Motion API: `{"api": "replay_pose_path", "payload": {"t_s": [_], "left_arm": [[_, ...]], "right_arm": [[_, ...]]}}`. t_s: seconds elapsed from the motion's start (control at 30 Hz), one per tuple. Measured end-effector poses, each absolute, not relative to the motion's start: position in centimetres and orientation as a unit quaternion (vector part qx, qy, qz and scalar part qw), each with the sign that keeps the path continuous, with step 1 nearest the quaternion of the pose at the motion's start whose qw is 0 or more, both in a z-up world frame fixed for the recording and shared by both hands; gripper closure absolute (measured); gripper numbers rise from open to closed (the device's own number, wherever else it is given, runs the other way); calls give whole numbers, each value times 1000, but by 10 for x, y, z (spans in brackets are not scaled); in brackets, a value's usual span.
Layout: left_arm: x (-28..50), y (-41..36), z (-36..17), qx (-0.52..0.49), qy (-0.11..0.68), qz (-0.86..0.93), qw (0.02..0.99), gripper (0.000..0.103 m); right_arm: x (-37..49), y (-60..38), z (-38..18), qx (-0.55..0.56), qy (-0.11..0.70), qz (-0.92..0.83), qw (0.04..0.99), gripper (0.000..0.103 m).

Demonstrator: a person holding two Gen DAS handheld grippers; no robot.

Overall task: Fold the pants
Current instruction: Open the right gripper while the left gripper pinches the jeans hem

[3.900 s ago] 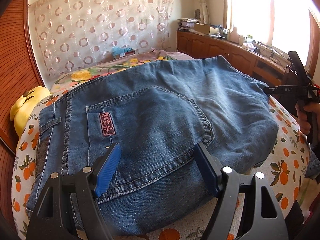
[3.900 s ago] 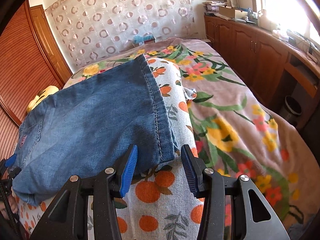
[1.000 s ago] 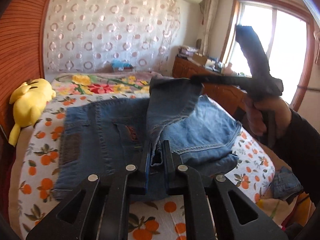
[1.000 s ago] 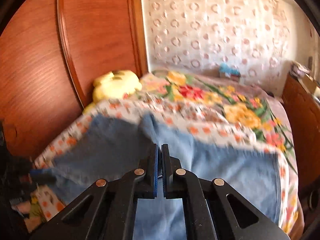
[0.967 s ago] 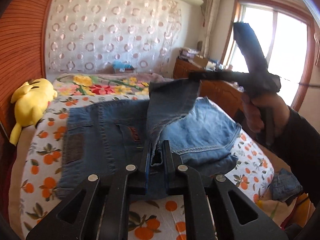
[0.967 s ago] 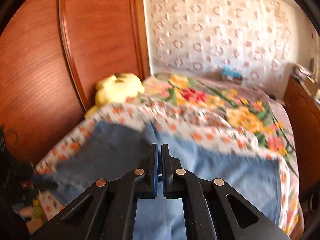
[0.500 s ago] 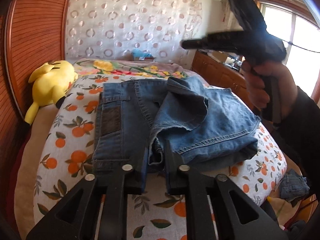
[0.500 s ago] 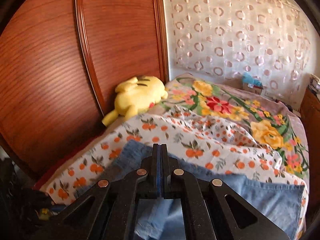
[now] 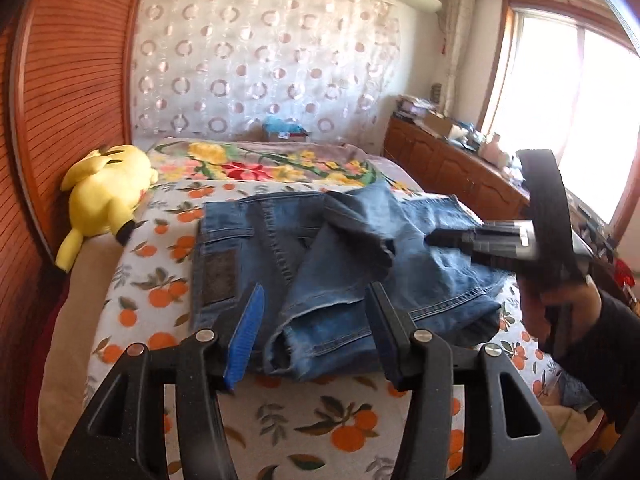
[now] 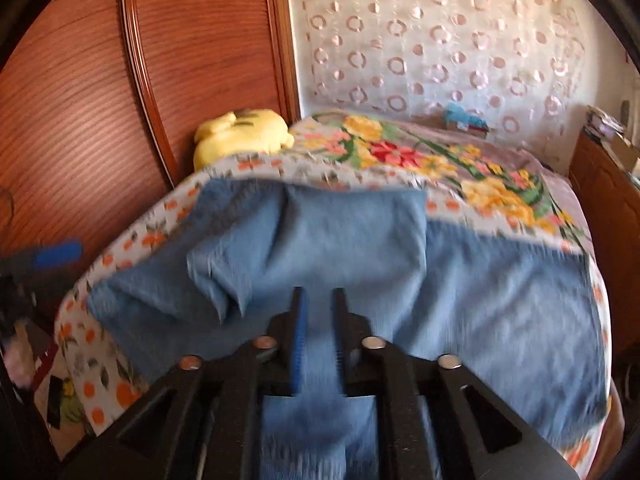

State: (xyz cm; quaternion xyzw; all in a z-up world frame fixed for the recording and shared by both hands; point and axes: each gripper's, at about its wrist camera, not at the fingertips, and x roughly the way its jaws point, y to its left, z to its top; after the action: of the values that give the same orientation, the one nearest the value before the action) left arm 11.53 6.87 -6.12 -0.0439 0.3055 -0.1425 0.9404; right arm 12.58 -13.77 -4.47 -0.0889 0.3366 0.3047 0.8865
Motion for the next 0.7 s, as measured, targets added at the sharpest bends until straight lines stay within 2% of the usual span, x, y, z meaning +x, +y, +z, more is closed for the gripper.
{"api": "replay_pose_path", "payload": {"t_s": [0.17,0.27,0.6,0.7], "left_arm": [[138,40,-64,-29,324,-173,930,50],[153,27,-68,-20,342,-181,922,50],[203,9,-71,-28,390,-199,899,50],[218,5,-80,-29,427,-199,881,50]], "right_arm": [[100,-149,-61,-72,345,307,884,66],[92,-154,-68,-73,342,295,889,61],[81,-168,-91,-51,340,282,896,56],[80,-172,-94,-41,343,279,896,55]]}}
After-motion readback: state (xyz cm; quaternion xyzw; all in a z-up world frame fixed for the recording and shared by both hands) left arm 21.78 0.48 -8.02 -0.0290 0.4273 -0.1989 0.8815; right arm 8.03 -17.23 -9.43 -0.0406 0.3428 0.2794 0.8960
